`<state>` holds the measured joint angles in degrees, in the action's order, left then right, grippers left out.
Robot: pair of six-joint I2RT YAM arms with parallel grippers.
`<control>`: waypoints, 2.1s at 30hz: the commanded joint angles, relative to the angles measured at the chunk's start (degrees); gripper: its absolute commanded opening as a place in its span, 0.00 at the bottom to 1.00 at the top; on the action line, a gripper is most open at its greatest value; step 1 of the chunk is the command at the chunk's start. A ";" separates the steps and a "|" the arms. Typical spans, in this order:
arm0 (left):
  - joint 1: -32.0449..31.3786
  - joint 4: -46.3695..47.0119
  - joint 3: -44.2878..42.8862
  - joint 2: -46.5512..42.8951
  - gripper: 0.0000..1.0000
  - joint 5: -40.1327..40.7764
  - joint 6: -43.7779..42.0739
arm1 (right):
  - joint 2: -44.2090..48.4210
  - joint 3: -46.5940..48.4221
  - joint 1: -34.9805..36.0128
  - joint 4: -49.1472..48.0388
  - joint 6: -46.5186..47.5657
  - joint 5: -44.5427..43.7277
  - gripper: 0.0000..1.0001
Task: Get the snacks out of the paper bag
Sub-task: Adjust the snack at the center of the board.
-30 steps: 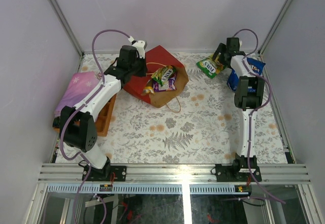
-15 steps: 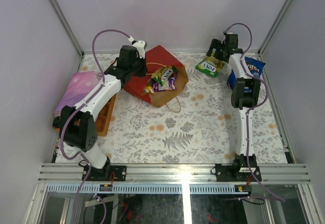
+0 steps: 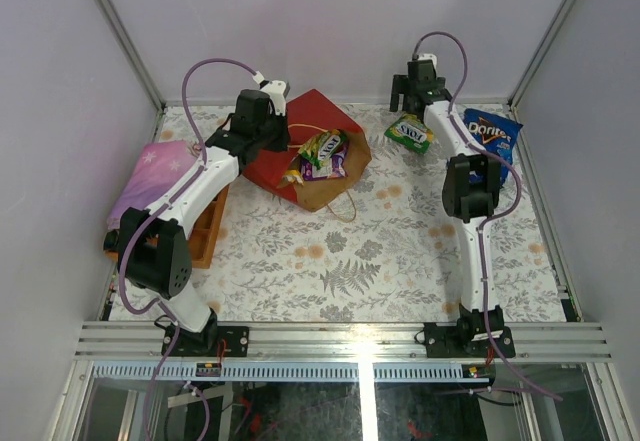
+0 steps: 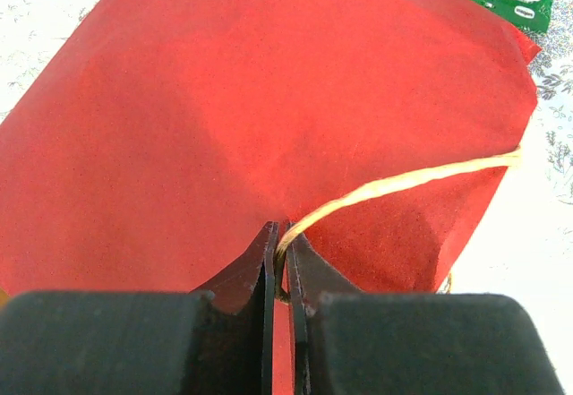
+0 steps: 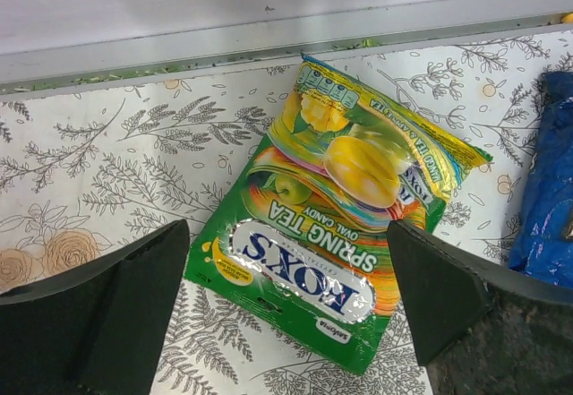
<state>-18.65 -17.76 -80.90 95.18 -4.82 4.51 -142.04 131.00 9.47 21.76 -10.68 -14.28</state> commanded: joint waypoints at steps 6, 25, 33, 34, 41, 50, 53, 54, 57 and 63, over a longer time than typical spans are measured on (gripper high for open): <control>0.85 -0.41 0.37 -0.56 0.05 2.36 -1.07 | -5.05 4.31 -0.53 3.64 -2.25 -6.63 1.00; 0.90 -0.70 0.04 -0.15 0.05 1.74 -0.89 | -9.39 10.28 -0.43 20.01 25.18 28.57 1.00; 0.77 -0.44 -0.43 0.08 0.05 -0.53 -0.49 | -7.88 8.30 -0.43 28.45 40.83 14.82 0.99; 0.85 -0.58 -0.85 0.39 0.05 -0.85 -0.41 | -7.70 8.11 -0.43 28.21 40.95 12.95 0.99; 0.75 -1.14 -1.93 1.83 0.05 -1.60 -0.14 | -3.10 0.92 -0.65 20.52 39.97 -1.02 0.99; 0.76 -1.14 -2.24 2.02 0.05 -1.91 -0.20 | -2.08 2.31 -2.00 20.20 35.41 -5.66 1.00; 0.83 -1.14 -2.24 2.00 0.05 -1.87 -0.19 | 3.11 -1.07 -2.60 15.62 30.26 -4.07 0.99; 0.82 -1.20 -2.26 1.98 0.05 -1.89 -0.20 | 6.44 -4.26 -2.73 11.84 28.73 -3.82 0.99; 0.82 -1.14 -1.93 1.69 0.05 -1.72 -0.29 | 16.70 -14.30 -4.08 -0.24 23.25 -4.17 0.99; 0.82 -0.51 -0.87 1.29 0.05 -0.37 -0.67 | 20.49 -19.05 -10.17 -5.15 7.19 -14.56 0.99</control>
<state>-18.65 -19.07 -80.95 96.49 -7.14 4.54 -125.89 111.55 3.99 24.29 9.76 -19.44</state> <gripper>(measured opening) 0.053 0.993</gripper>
